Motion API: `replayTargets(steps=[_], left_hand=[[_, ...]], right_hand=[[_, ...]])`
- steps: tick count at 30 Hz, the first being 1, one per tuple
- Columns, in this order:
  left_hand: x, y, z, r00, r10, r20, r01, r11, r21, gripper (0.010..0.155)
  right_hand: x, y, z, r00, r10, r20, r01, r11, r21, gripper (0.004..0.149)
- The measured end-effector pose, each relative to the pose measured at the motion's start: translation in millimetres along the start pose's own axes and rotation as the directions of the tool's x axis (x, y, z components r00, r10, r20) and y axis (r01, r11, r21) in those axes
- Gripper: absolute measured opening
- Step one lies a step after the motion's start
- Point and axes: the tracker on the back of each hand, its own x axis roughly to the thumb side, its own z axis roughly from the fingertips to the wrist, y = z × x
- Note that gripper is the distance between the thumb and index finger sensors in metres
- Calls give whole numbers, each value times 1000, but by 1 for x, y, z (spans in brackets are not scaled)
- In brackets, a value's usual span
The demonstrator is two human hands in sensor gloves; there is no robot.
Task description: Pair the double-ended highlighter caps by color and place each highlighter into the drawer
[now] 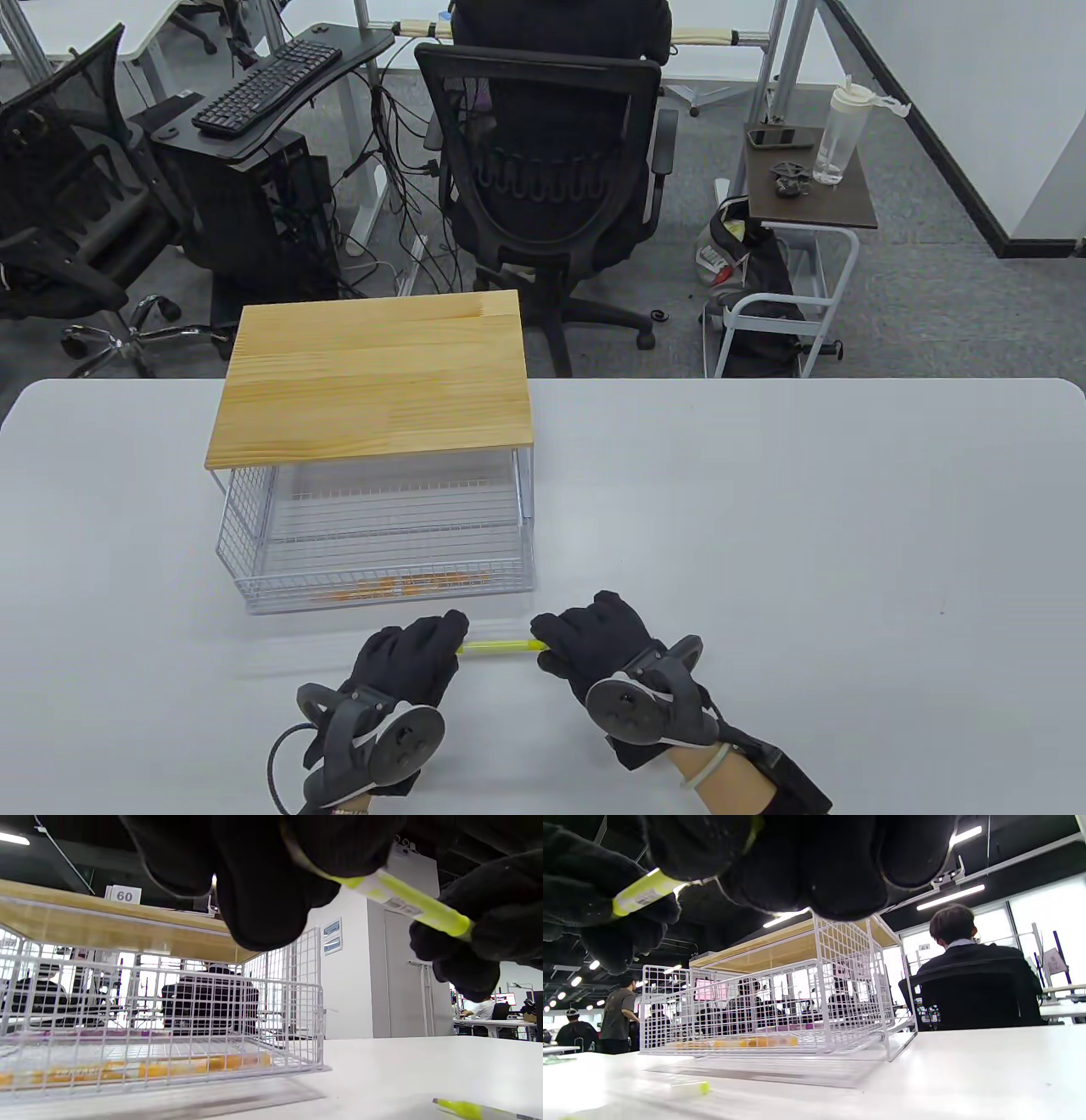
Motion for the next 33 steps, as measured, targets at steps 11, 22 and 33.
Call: replayTargets(steps=[11,22,33], left_hand=[[2,-2,-1,995,-95,9,95,994,-56,53],[-71,-17,14,918,-192,-346,102,960,-263,88],[-101,-24,27,866,-196,-460,16,930,-367,87]], right_hand=[[-4,-3,-1,982,-183,-46,186,980,75,43],[20,-25,-23,985,145,-93,-148,988,-36,43],[71,-4,-86,919,366,-145,-355,930,100,43]])
